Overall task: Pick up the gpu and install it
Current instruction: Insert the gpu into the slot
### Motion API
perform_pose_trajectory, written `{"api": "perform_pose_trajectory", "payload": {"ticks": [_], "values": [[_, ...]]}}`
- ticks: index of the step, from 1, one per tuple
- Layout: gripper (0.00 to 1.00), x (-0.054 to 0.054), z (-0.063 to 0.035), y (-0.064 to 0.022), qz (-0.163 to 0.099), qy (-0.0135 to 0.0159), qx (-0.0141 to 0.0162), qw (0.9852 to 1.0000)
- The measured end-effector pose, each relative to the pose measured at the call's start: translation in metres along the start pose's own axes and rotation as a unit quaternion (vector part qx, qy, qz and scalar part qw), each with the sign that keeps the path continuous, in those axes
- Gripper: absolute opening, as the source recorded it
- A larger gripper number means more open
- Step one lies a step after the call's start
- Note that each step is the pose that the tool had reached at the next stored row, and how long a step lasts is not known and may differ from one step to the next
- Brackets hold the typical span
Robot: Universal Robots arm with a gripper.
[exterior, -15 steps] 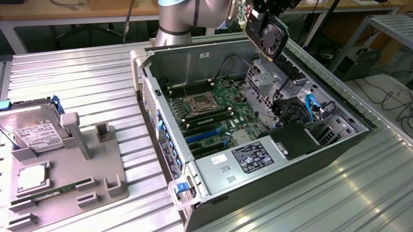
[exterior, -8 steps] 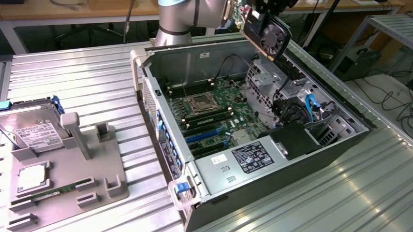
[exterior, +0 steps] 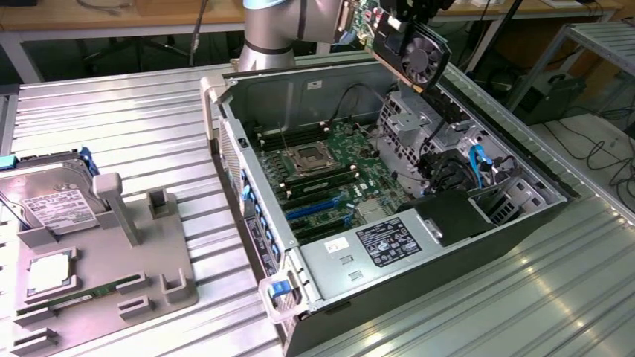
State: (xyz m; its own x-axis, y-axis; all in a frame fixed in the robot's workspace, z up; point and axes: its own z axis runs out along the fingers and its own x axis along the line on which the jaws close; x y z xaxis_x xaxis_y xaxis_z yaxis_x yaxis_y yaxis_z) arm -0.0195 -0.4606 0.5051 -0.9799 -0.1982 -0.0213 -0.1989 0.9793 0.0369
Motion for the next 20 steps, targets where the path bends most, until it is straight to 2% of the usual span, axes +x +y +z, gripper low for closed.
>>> {"api": "perform_pose_trajectory", "payload": {"ticks": [2,11,20], "values": [[0.27,0.0000,0.0000,0.0000,-0.021,0.0008,-0.0004,0.9998],[0.27,0.0000,0.0000,-0.0001,-0.056,0.0021,-0.0012,0.9984],[0.27,0.0000,0.0000,-0.0001,-0.094,0.0035,-0.0020,0.9955]]}}
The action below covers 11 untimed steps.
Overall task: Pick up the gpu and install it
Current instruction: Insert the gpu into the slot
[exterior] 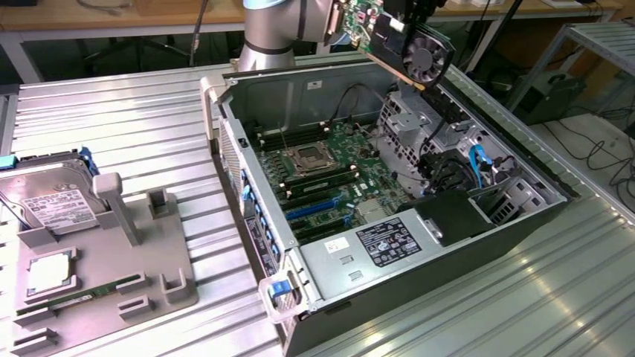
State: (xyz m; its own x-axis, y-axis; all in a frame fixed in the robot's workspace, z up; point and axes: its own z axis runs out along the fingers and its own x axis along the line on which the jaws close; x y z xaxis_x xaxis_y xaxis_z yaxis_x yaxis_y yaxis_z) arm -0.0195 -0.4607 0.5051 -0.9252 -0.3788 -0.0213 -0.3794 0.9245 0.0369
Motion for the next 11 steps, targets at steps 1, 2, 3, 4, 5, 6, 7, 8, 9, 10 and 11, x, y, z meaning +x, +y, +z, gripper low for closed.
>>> {"api": "perform_pose_trajectory", "payload": {"ticks": [1,2,3,4,5,6,7,8,9,10,11], "values": [[0.27,0.0000,0.0000,0.0000,-0.004,0.0002,-0.0001,1.0000],[0.27,0.0000,0.0000,0.0000,-0.008,0.0003,-0.0002,1.0000],[0.27,0.0000,0.0000,0.0000,-0.011,0.0004,-0.0002,0.9999],[0.27,0.0000,0.0000,0.0000,-0.016,0.0006,-0.0003,0.9999],[0.27,0.0000,-0.0001,0.0000,-0.020,0.0008,-0.0004,0.9998],[0.27,0.0000,0.0000,0.0000,-0.023,0.0009,-0.0005,0.9997],[0.27,0.0000,0.0000,0.0000,-0.029,0.0011,-0.0006,0.9996],[0.27,0.0000,0.0000,0.0000,-0.034,0.0013,-0.0007,0.9994],[0.27,0.0000,0.0000,0.0000,-0.038,0.0014,-0.0008,0.9993],[0.27,0.0000,0.0000,0.0000,-0.042,0.0016,-0.0009,0.9991],[0.27,0.0000,0.0000,0.0000,-0.046,0.0017,-0.0010,0.9990]]}}
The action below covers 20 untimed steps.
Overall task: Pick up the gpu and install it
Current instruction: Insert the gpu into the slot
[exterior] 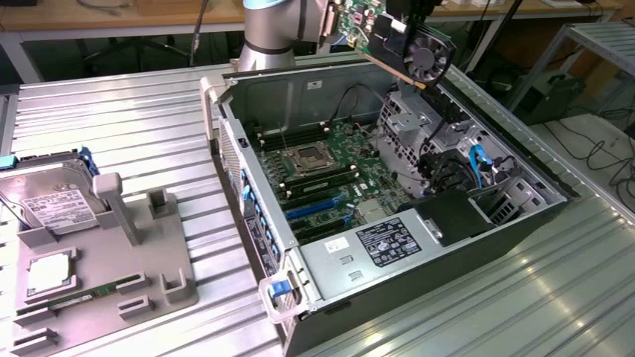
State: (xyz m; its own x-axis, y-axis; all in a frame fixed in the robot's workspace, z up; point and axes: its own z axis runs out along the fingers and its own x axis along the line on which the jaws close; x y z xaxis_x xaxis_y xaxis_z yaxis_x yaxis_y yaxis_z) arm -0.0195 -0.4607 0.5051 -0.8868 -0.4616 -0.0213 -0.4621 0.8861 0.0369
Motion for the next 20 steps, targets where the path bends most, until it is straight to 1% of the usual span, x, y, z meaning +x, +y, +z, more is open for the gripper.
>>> {"api": "perform_pose_trajectory", "payload": {"ticks": [6,10,11,17,20], "values": [[0.27,0.0000,0.0000,0.0000,-0.022,0.0008,-0.0005,0.9997],[0.27,0.0000,0.0000,0.0000,-0.040,0.0015,-0.0008,0.9992],[0.27,0.0000,0.0000,0.0000,-0.048,0.0018,-0.0010,0.9988],[0.27,0.0000,0.0000,0.0000,-0.070,0.0026,-0.0015,0.9975],[0.27,-0.0001,0.0000,0.0000,-0.083,0.0031,-0.0017,0.9965]]}}
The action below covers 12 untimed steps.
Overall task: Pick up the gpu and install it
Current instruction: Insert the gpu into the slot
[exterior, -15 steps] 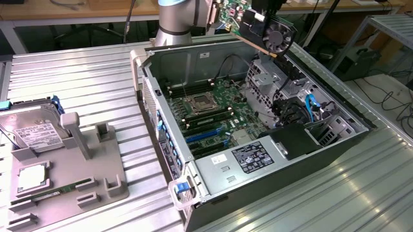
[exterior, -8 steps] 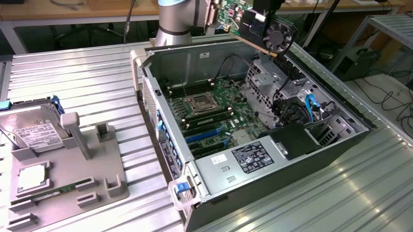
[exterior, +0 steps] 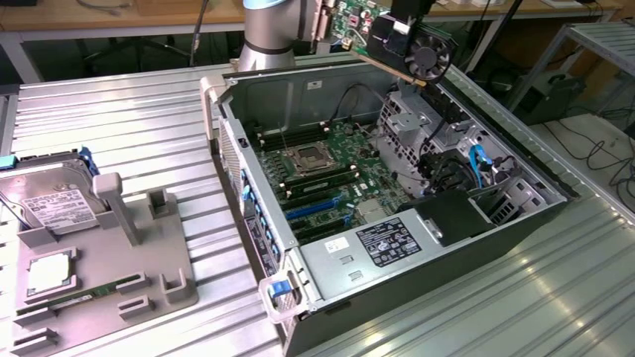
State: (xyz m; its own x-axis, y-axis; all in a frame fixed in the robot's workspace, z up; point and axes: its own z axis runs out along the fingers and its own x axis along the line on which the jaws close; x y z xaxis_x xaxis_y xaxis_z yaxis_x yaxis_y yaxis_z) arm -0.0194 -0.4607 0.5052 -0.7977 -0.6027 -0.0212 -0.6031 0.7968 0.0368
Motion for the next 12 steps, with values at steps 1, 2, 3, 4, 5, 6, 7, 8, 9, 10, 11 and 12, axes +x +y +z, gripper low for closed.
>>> {"api": "perform_pose_trajectory", "payload": {"ticks": [1,2,3,4,5,6,7,8,9,10,11,12], "values": [[0.27,0.0000,0.0000,0.0000,-0.004,0.0002,-0.0001,1.0000],[0.27,0.0000,0.0000,0.0000,-0.009,0.0004,-0.0002,1.0000],[0.27,0.0000,0.0000,0.0000,-0.015,0.0005,-0.0003,0.9999],[0.27,0.0001,0.0000,0.0000,-0.022,0.0008,-0.0005,0.9998],[0.27,0.0001,0.0001,0.0000,-0.026,0.0009,-0.0006,0.9996],[0.27,0.0001,0.0001,0.0000,-0.031,0.0011,-0.0007,0.9995],[0.27,0.0001,0.0001,0.0000,-0.036,0.0013,-0.0008,0.9993],[0.27,0.0001,0.0001,0.0000,-0.042,0.0015,-0.0009,0.9991],[0.27,0.0001,0.0001,0.0000,-0.047,0.0017,-0.0010,0.9989],[0.27,0.0000,0.0000,0.0000,-0.052,0.0019,-0.0011,0.9986],[0.27,0.0001,0.0000,0.0000,-0.065,0.0024,-0.0014,0.9979],[0.27,0.0001,0.0001,0.0000,-0.071,0.0026,-0.0015,0.9975]]}}
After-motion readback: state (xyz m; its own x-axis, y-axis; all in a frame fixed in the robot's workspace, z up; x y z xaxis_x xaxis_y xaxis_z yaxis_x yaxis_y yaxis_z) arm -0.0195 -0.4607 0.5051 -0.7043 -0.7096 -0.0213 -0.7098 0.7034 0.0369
